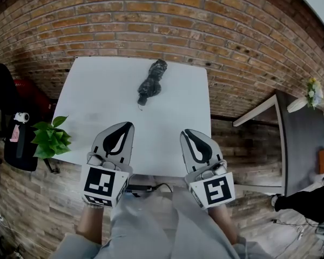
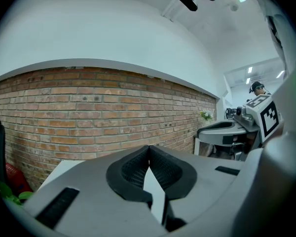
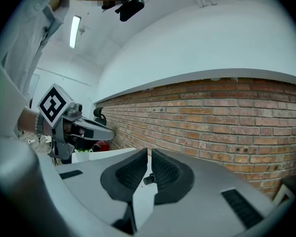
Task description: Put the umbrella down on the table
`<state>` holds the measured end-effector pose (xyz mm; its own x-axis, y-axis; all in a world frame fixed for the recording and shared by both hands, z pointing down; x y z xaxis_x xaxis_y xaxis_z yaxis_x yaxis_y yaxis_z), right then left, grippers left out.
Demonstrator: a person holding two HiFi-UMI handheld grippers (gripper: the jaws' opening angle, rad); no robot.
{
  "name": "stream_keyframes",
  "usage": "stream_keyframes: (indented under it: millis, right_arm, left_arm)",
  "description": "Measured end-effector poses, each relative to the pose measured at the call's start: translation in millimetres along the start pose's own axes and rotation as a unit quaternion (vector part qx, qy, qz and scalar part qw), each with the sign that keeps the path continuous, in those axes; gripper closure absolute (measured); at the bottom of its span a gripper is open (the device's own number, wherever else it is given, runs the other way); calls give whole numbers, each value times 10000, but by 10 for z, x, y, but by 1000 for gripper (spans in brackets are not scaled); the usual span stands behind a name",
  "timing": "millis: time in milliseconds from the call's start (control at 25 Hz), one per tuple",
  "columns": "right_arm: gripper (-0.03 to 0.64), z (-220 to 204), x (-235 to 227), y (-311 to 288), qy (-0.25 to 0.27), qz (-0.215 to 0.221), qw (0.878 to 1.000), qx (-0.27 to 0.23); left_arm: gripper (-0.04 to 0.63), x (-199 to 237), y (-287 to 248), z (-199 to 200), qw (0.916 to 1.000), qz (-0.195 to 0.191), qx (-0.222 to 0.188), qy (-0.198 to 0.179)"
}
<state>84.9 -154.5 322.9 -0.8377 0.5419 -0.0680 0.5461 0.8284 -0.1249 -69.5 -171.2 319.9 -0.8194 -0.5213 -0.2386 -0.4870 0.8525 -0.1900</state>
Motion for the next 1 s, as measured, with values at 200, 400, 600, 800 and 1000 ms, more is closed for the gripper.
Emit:
stream_keyframes:
  millis: [200,400,600,800,1000]
  right_arm:
    - [560,-3,-9,-15,-48,-10,10000,-43]
    - [560,-15,-10,-22,-57,-16,10000,-69]
    - [560,-8,2,-46,-62,1,9999,-128]
    - [561,-10,10,-50,-61,-1,9999,-138]
    - [561,-50,5,-50,-34,3,10000,-21]
  left_arm:
    - [575,-11,-22,-41,10000,-39,74,-5]
    - [575,-16,-28,-101,9999,-58,139,58]
    - [575,-24,-35,-139,9998,-84,185,78]
    - [575,-29,-42,-146,9997,-107,199,80]
    - [575,-34,-59,-158,9996,-137,216,84]
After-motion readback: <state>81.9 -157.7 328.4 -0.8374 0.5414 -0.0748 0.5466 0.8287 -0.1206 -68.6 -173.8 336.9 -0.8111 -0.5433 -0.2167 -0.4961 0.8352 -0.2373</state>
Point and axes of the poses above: the fingertips, and each gripper's own axes: y backward along the fingers, x to its left, z out of its top, the point moved 3 cm from there along y, backward along the fingers, and after that the axes turned 12 degrees about -y, right-handed, at the moved point
